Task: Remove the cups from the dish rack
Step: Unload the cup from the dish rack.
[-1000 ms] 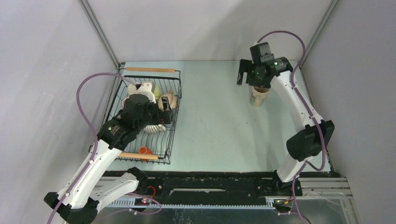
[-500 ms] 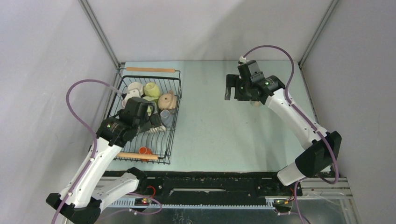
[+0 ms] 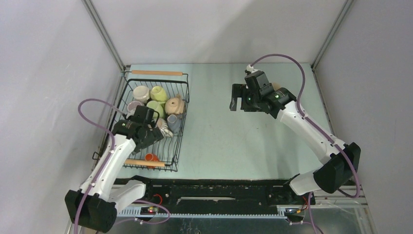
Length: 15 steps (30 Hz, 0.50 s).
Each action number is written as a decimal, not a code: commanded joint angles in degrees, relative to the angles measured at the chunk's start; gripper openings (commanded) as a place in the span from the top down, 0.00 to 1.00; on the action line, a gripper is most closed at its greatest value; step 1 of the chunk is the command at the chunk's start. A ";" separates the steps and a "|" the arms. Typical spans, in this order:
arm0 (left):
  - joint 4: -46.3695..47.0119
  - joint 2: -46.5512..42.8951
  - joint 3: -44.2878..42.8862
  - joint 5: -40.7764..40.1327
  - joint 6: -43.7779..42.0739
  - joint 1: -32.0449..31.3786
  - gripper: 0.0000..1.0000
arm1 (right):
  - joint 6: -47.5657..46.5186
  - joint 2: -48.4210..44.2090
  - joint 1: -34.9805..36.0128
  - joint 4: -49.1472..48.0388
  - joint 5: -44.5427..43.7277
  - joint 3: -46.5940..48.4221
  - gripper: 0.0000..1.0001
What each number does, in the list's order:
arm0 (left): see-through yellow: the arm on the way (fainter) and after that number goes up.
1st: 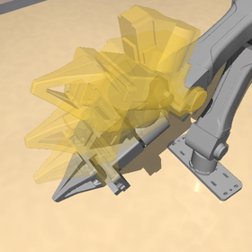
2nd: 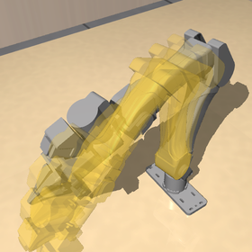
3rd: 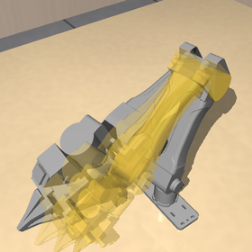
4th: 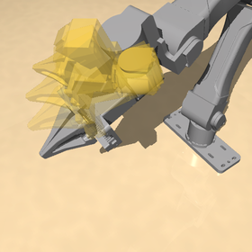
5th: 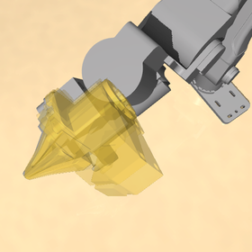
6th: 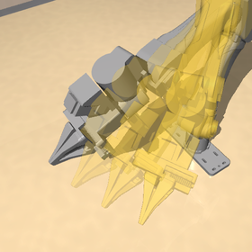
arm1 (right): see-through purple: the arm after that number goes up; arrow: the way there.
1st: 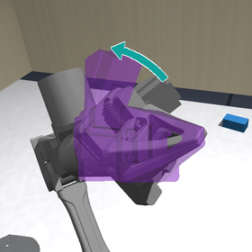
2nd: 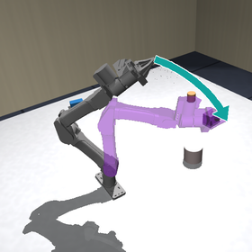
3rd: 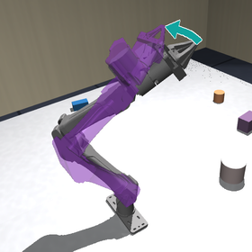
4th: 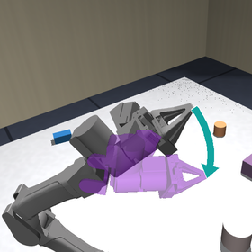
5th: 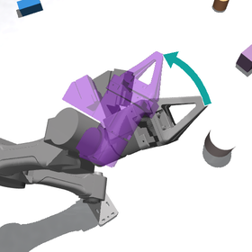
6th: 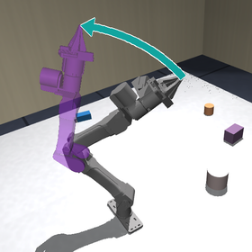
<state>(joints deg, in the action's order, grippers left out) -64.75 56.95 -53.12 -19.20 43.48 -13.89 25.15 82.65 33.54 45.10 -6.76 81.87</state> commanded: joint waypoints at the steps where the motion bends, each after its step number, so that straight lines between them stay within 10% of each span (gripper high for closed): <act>1: 1.70 1.38 4.73 0.61 0.29 2.77 0.00 | 2.18 -2.14 1.27 -2.69 -0.36 -1.05 0.01; 15: 2.81 6.83 7.17 3.86 1.24 4.57 0.00 | 3.76 -2.45 2.67 -3.30 -1.75 -3.57 0.01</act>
<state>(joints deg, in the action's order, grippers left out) -62.81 63.09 -47.77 -16.93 43.53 -9.80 27.59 82.28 35.66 43.68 -7.05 78.81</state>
